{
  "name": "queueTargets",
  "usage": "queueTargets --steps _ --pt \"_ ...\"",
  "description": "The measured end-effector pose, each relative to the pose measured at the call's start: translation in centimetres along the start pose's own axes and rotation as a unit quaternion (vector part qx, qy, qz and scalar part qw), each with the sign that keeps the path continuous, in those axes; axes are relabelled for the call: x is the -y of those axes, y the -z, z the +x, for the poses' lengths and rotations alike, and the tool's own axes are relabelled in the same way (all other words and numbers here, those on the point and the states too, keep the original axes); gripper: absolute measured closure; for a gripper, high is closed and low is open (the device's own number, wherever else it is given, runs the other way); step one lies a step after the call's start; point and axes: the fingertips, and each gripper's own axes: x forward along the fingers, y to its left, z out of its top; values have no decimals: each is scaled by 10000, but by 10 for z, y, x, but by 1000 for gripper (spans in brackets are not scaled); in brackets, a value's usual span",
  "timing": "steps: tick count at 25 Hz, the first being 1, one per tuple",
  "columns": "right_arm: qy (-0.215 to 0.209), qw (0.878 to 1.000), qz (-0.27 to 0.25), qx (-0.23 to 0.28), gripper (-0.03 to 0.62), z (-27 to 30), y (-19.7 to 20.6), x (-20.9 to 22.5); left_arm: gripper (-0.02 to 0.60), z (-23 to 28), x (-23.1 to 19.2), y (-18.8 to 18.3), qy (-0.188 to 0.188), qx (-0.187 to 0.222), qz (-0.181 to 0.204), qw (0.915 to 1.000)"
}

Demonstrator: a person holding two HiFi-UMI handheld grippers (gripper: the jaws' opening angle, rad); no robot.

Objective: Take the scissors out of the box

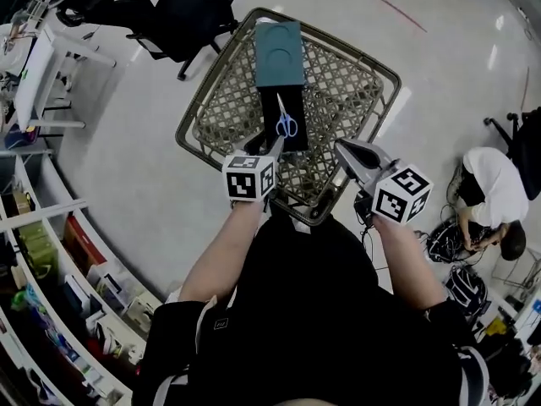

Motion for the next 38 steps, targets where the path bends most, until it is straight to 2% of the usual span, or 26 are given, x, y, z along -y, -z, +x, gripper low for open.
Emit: queueTargets --steps 5,12,19,24,30,34,38 --pt "-73 9996 210 -198 583 -4 15 24 431 47 -3 27 -58 -527 -292 9982" --pt "106 9985 454 -289 584 -17 24 55 431 86 -10 46 -261 -995 -44 9947" --pt "221 9976 580 -314 583 -27 29 71 431 113 -14 69 -344 -1453 -68 9888" --pt "275 9971 640 -300 583 -31 30 77 431 128 -25 79 -513 -1759 254 9828" --pt "376 9962 762 -200 583 -40 30 87 433 143 -39 84 -714 -1977 251 9773" --pt "439 9955 822 -184 583 -47 33 91 433 154 -44 88 -757 -2117 -12 9744" --pt "496 9951 842 -157 583 -54 34 92 434 161 -44 87 -878 -2288 103 9695"
